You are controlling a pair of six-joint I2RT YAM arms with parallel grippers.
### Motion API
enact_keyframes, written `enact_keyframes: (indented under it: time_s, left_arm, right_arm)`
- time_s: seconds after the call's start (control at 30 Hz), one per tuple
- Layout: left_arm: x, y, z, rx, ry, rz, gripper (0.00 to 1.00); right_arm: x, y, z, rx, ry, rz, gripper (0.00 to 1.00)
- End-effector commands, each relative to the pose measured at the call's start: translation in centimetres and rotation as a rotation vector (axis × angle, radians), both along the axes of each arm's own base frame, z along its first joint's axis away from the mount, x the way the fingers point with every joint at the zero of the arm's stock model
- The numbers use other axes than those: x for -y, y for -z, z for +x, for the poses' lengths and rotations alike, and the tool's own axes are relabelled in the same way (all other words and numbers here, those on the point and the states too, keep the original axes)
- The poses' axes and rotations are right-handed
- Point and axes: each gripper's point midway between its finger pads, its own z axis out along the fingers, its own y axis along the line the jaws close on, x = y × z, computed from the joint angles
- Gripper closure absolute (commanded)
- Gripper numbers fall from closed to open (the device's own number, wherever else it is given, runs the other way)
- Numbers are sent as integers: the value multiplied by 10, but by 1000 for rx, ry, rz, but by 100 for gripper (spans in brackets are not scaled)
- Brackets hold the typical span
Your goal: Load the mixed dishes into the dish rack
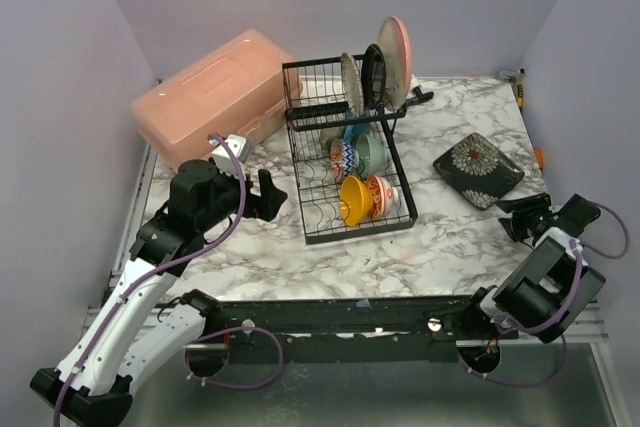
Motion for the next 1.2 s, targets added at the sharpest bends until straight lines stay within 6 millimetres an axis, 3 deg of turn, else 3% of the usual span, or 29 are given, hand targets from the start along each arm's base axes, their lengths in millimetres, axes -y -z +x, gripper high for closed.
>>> enact_keyframes:
  time_s: [0.0, 0.2, 0.83, 1.17]
  left_arm:
    - [4, -2, -3, 7, 24, -10, 9]
    - [4, -2, -3, 7, 23, -10, 9]
    - [4, 0, -1, 1, 22, -6, 9]
    - [4, 2, 0, -5, 19, 1, 9]
  right_arm:
    - [-29, -12, 18, 193, -143, 146, 44]
    - [-38, -7, 21, 255, -149, 207, 42]
    - [-33, 17, 31, 270, -91, 294, 45]
    - [-41, 40, 43, 226, -96, 363, 49]
